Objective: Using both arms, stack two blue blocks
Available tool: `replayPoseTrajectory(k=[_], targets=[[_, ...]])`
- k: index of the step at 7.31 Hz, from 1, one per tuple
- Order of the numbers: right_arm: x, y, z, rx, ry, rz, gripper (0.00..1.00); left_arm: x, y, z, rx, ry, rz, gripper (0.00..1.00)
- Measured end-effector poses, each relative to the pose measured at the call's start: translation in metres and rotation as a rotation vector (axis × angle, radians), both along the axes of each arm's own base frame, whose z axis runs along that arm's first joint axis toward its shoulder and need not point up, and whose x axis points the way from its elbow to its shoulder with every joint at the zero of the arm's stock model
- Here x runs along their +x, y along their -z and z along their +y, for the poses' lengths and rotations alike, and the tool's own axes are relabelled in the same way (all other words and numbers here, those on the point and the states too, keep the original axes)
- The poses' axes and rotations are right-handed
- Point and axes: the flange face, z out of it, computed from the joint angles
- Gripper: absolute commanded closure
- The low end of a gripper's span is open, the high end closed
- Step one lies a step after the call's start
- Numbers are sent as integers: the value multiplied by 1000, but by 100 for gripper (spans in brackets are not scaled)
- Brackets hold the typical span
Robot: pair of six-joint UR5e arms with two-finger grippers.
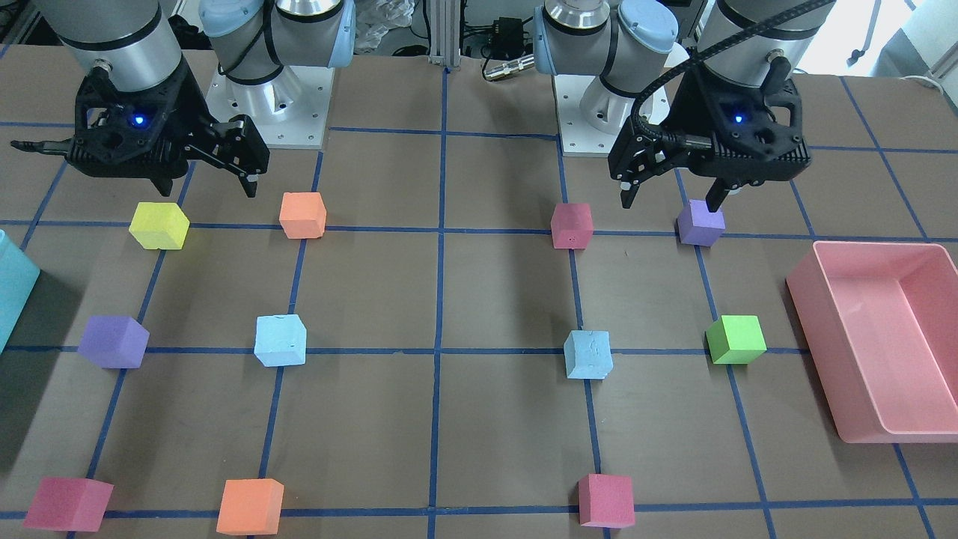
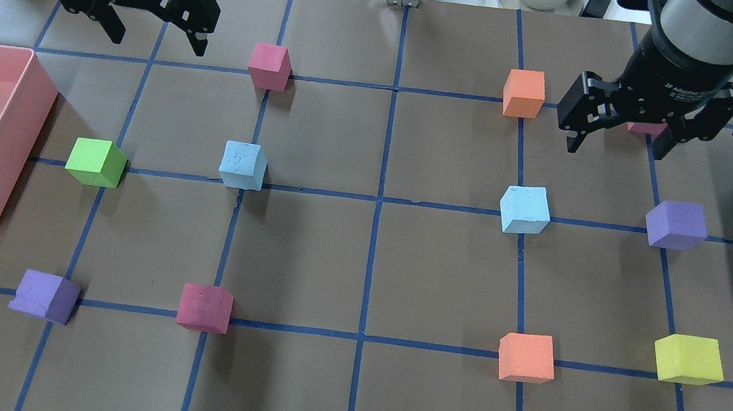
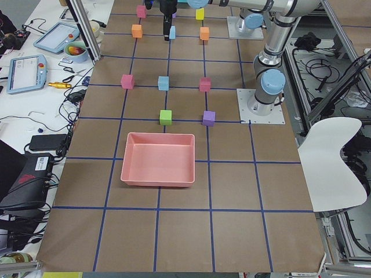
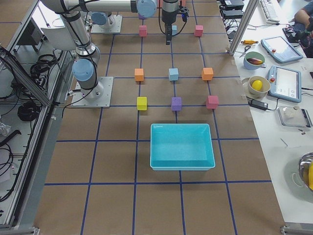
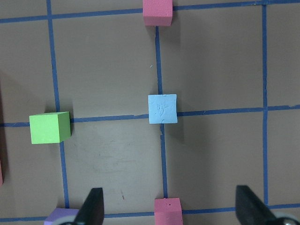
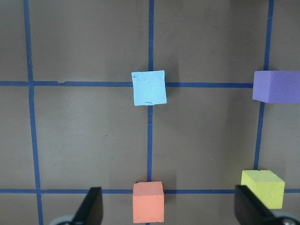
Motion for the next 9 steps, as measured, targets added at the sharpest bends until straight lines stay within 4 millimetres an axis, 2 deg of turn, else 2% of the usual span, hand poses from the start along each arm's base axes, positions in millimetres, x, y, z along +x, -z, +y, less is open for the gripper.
replayPoseTrajectory(k=[7, 8, 9], targets=[[0, 8, -1, 15, 7, 7, 0, 0, 1, 0, 2, -1, 0, 0], [0, 18, -7, 32, 4, 6, 0, 0, 1, 0, 2, -1, 0, 0], [-1, 41, -20, 76, 3, 4, 0, -1, 1, 0, 2, 0, 0, 0]])
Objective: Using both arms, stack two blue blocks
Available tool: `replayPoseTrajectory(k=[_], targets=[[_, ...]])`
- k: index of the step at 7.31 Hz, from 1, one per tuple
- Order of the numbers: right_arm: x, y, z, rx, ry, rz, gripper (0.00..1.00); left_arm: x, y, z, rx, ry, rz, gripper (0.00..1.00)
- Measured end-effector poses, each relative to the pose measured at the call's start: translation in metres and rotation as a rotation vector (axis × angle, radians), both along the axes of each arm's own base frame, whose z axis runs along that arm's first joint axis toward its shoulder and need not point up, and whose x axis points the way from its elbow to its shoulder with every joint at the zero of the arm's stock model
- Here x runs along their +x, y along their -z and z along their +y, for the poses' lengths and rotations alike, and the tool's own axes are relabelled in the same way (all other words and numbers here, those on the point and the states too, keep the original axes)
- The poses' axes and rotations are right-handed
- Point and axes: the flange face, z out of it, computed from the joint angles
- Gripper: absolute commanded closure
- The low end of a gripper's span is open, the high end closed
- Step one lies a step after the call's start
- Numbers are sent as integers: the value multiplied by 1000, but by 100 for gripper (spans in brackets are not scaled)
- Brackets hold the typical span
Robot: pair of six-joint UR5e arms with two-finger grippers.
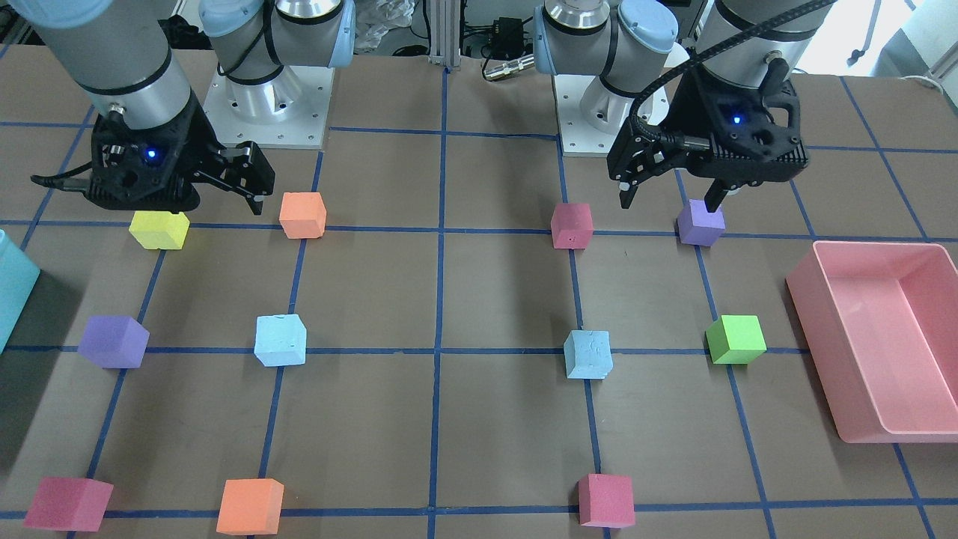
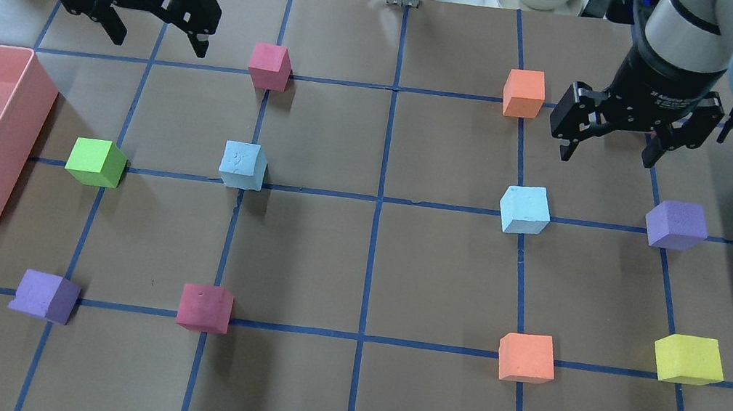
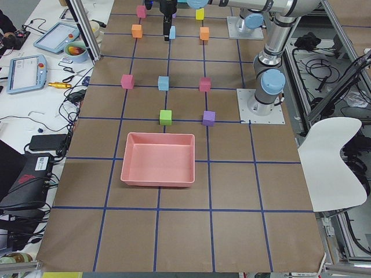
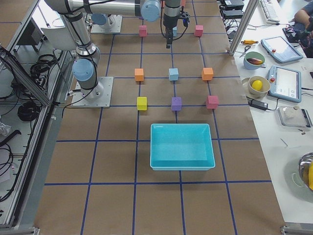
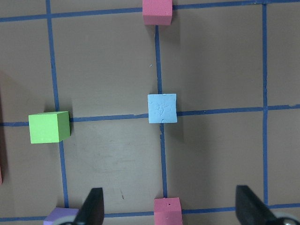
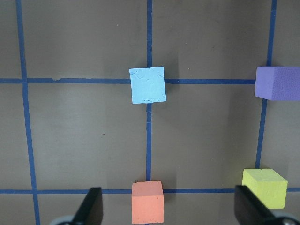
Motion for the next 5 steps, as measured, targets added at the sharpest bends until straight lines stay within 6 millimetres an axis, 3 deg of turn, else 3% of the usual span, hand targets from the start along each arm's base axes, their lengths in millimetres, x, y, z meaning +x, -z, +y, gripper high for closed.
replayPoseTrajectory(k=[3, 5], targets=[[-3, 92, -56, 60, 8, -14, 0, -1, 1, 0, 2, 1, 0, 0], [-2, 148, -75, 32, 2, -15, 0, -1, 1, 0, 2, 1, 0, 0]])
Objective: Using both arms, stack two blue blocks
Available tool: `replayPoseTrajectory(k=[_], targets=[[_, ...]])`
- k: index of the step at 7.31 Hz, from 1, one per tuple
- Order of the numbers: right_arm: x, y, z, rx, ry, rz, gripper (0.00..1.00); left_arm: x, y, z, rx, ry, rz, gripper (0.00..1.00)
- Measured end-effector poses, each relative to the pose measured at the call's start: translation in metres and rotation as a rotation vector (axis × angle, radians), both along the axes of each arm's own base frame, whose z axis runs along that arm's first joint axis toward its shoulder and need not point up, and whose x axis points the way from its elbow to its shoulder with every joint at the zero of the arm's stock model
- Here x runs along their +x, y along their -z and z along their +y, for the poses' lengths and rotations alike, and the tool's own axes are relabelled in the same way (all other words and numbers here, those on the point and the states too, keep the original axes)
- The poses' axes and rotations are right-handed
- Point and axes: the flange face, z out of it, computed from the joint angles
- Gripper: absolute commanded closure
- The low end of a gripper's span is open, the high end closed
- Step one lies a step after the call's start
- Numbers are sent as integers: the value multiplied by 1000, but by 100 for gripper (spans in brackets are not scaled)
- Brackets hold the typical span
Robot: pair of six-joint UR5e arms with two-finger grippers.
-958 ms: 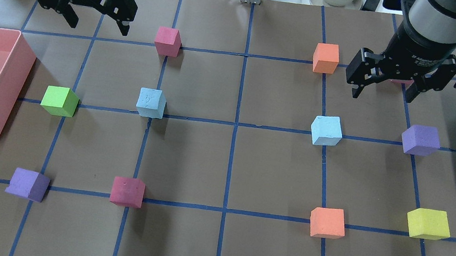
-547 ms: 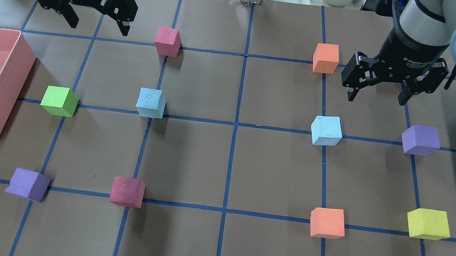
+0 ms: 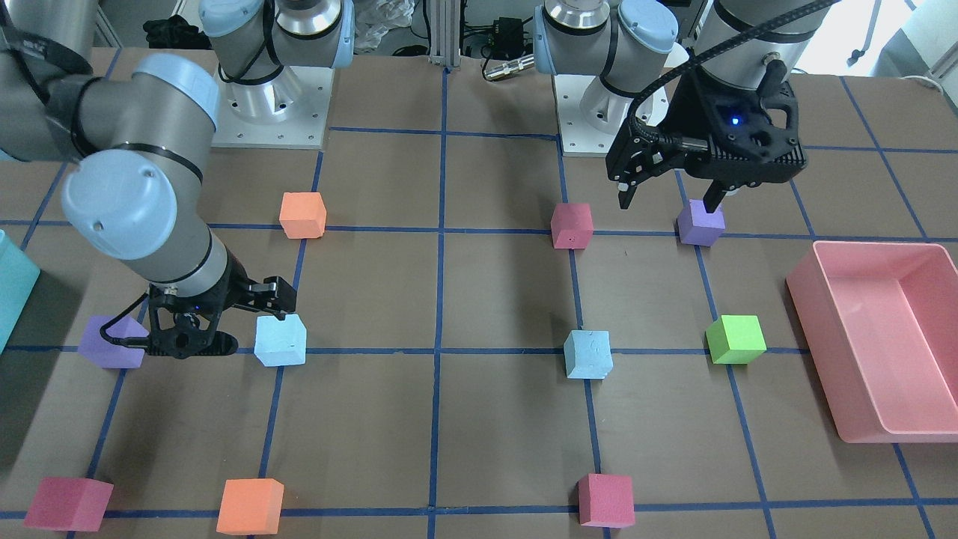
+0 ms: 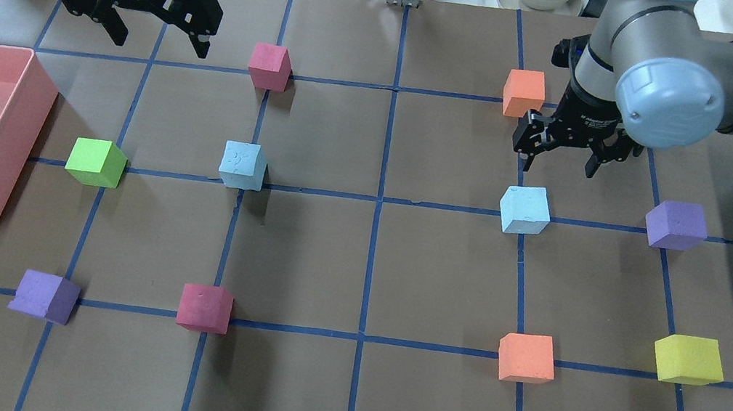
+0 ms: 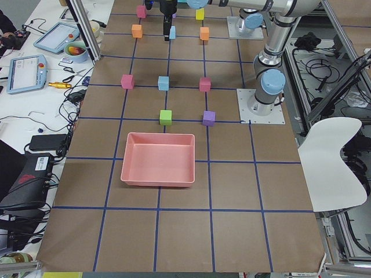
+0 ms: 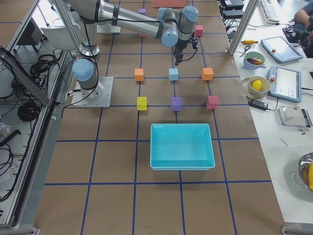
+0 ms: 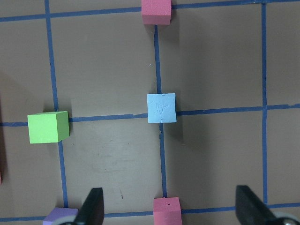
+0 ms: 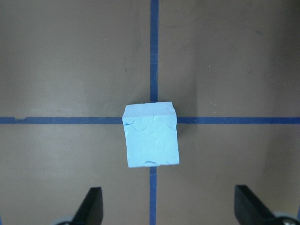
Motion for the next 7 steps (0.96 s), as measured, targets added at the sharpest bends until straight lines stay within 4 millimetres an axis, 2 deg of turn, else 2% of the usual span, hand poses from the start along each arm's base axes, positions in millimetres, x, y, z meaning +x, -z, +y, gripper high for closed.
replayPoseTrajectory(k=[3, 6, 7], targets=[[1, 59, 14, -6, -4, -2, 0, 0, 0, 0, 0, 0, 0, 0], [2, 88, 16, 14, -10, -15, 0, 0, 0, 0, 1, 0, 0, 0], [5, 93, 13, -1, -8, -44, 28, 0, 0, 0, 1, 0, 0, 0]])
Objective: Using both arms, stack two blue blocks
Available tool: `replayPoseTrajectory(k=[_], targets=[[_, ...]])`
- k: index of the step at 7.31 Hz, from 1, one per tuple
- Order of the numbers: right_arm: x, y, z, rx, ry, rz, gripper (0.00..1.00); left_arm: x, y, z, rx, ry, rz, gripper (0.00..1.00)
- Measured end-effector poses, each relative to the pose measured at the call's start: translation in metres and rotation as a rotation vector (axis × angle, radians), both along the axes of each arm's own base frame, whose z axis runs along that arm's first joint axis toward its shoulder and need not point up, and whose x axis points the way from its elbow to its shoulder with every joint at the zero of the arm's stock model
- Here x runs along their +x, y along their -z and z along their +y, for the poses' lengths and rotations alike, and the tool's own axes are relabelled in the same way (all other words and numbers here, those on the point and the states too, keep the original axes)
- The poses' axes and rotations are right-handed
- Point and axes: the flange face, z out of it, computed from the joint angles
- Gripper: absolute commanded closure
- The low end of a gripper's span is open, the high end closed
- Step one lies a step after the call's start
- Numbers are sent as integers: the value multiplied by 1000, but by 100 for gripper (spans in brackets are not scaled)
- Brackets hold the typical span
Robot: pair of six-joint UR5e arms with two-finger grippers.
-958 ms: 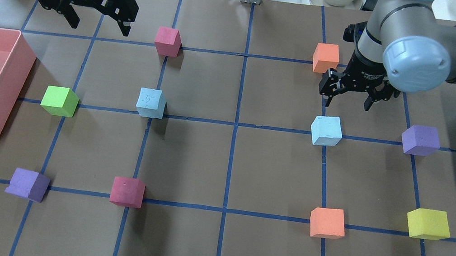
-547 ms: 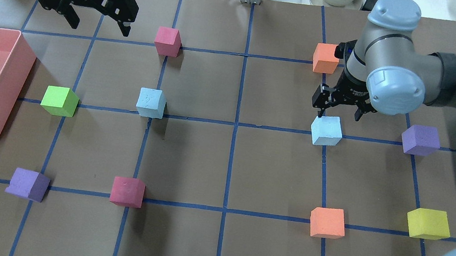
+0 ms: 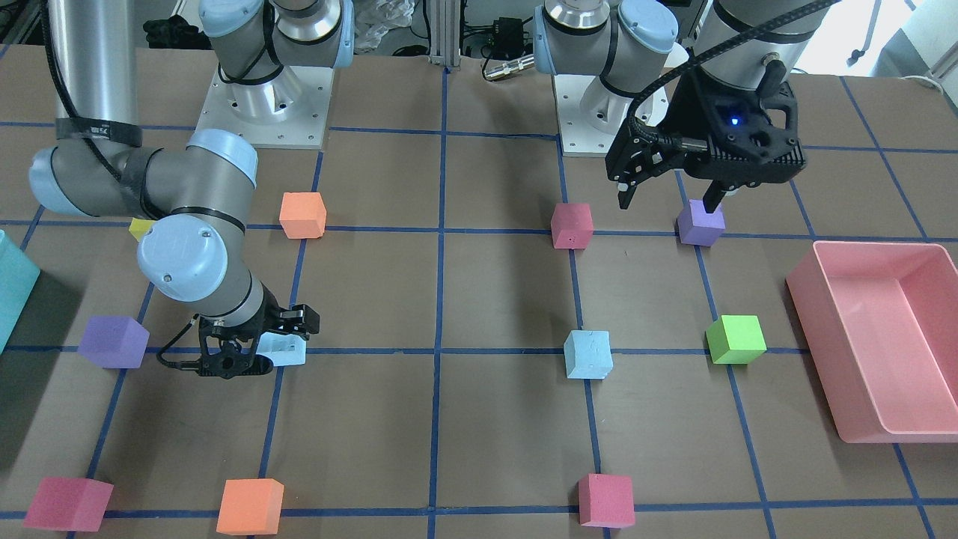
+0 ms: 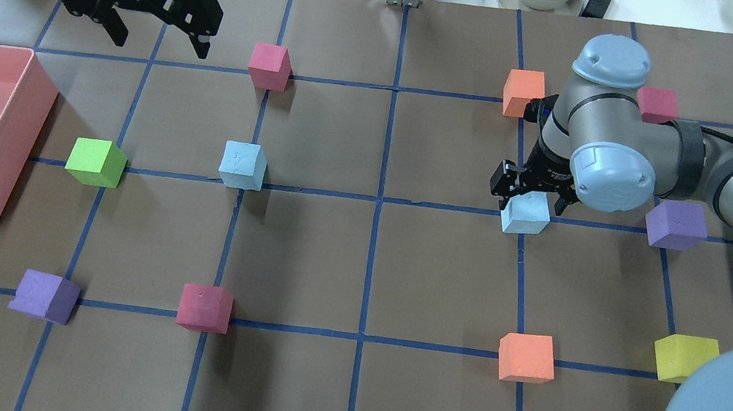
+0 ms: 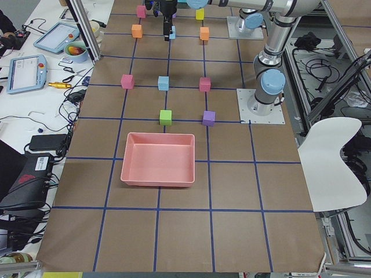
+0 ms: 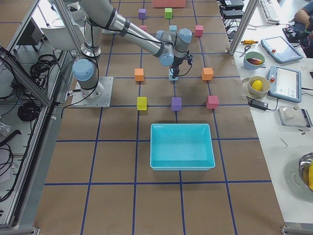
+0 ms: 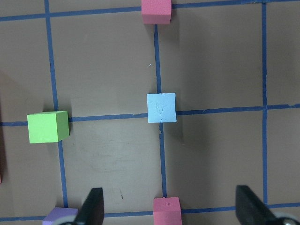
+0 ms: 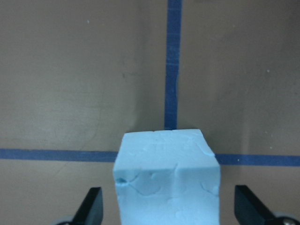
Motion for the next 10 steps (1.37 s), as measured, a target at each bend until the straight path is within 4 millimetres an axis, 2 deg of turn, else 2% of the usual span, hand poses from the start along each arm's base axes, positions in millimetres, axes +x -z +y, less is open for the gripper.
replayPoseTrajectory(k=[2, 6, 7, 8, 10], targets=[[4, 10, -9, -47, 0, -45, 98, 0, 1, 0, 1, -1, 0, 0], [5, 10, -10, -47, 7, -30, 100, 0, 0, 0, 1, 0, 0, 0], [14, 3, -10, -54, 25, -25, 100, 0, 0, 0, 1, 0, 0, 0], [36, -6, -10, -65, 56, -22, 100, 0, 0, 0, 1, 1, 0, 0], [101, -26, -4, -73, 108, -17, 100, 0, 0, 0, 1, 0, 0, 0]])
